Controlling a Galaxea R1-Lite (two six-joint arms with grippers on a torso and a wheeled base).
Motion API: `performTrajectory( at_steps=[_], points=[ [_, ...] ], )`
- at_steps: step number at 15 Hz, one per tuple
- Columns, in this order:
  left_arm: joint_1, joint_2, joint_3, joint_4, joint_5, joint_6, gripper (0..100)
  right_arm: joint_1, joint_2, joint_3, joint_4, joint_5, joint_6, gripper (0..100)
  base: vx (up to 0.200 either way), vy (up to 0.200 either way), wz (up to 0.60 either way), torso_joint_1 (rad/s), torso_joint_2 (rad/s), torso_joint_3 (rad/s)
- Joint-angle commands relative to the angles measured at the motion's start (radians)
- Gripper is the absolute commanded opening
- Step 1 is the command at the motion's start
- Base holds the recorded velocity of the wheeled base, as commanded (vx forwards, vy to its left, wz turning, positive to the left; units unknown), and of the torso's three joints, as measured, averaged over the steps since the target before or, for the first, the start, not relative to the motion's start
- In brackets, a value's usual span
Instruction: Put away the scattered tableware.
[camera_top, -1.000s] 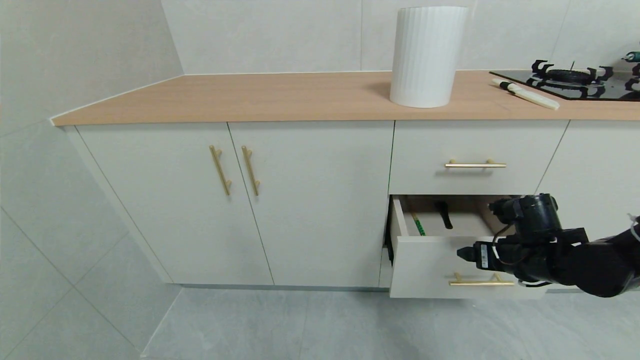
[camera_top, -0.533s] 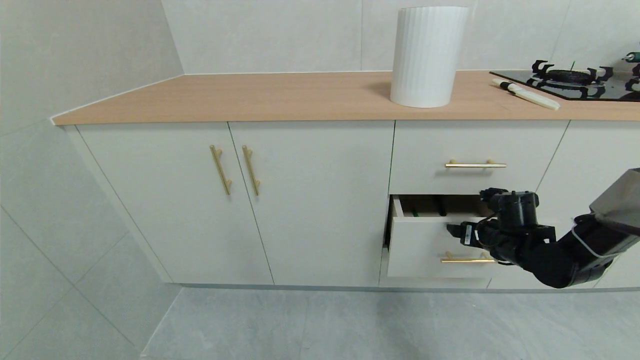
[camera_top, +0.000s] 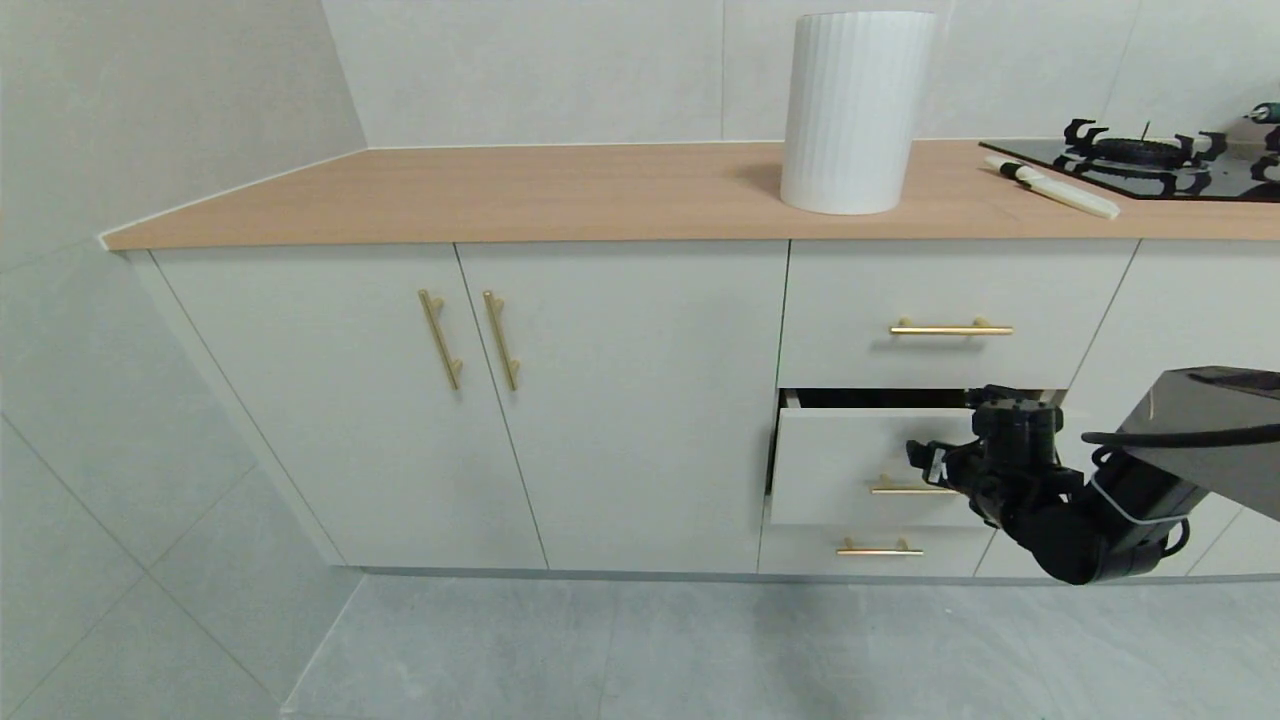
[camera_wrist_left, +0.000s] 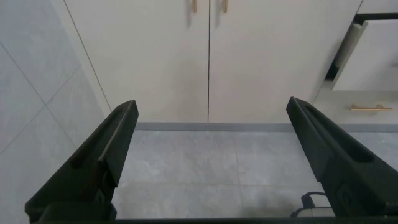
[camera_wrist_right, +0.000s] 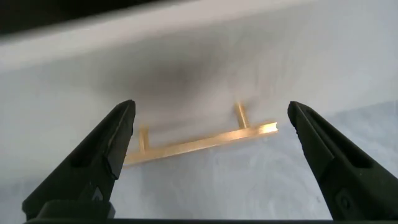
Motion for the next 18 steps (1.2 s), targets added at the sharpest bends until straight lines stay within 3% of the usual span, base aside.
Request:
performTrajectory(
  at_steps=[1,8,18],
  points=[
    [0.0,0.0,0.0,0.0,0.0,0.0,100,0.0,0.05,-0.037,-0.003,-0.006,0.017,100,0.0,0.0,0.0,0.0,0.0,0.0],
    [0.0,0.0,0.0,0.0,0.0,0.0,100,-0.003,0.094,-0.157,-0.003,-0.012,0.124,100,0.0,0.0,0.0,0.0,0.0,0.0],
    [0.0,0.0,0.0,0.0,0.0,0.0,100,-0.031,0.188,-0.332,-0.003,-0.105,0.13,100,0.0,0.0,0.0,0.0,0.0,0.0]
  ],
)
